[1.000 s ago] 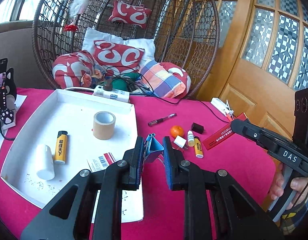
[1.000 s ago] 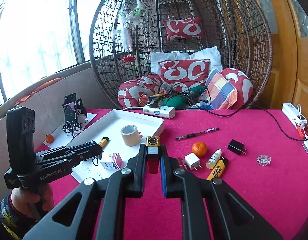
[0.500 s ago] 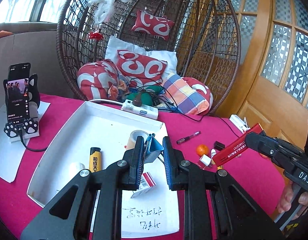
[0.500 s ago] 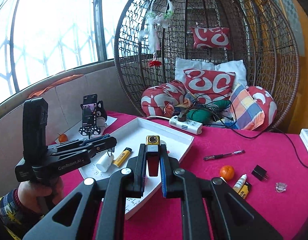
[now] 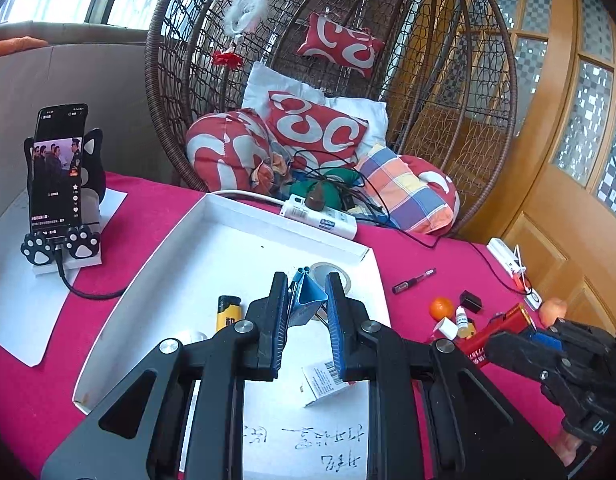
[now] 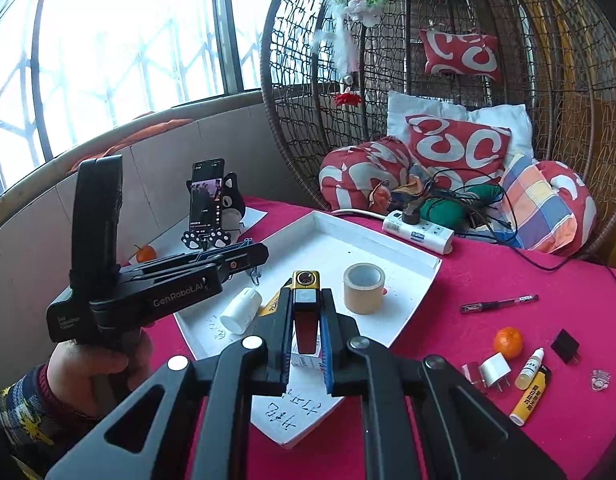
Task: Organize rigid objects
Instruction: 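Carry the binder clip with the left tool while the right tool carries the red lighter to the tray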
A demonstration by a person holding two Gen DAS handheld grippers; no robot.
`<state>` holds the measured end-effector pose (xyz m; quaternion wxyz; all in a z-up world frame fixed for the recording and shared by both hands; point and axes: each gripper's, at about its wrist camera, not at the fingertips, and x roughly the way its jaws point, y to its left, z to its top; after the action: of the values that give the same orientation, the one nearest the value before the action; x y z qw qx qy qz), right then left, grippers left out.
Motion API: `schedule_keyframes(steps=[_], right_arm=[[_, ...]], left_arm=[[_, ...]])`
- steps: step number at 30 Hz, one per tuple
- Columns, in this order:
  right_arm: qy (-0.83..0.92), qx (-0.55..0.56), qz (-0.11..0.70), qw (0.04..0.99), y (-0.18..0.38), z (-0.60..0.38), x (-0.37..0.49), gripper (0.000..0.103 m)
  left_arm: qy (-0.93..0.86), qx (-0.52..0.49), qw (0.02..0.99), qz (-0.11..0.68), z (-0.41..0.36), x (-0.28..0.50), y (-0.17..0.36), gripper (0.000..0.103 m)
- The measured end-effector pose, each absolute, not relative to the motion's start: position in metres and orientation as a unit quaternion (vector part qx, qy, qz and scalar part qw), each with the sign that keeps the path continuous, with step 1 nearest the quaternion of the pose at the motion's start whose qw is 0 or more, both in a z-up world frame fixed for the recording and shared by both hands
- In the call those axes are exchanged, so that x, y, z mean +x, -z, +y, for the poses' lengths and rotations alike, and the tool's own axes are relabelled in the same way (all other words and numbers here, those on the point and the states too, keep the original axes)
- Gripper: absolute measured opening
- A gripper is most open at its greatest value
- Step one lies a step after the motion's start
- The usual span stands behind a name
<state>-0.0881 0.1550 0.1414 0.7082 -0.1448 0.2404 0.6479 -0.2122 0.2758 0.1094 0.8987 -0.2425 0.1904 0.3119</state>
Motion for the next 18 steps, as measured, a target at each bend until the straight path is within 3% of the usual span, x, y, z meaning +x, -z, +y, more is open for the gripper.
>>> schedule_keyframes(steps=[18], right_arm=[[-0.665,-0.197,0.326,0.642,-0.084,0.220,-0.102,0.010]], left_arm=[[-0.364,-0.219,0.874,0.236,0.309,-0.191,-0.083,0.018]])
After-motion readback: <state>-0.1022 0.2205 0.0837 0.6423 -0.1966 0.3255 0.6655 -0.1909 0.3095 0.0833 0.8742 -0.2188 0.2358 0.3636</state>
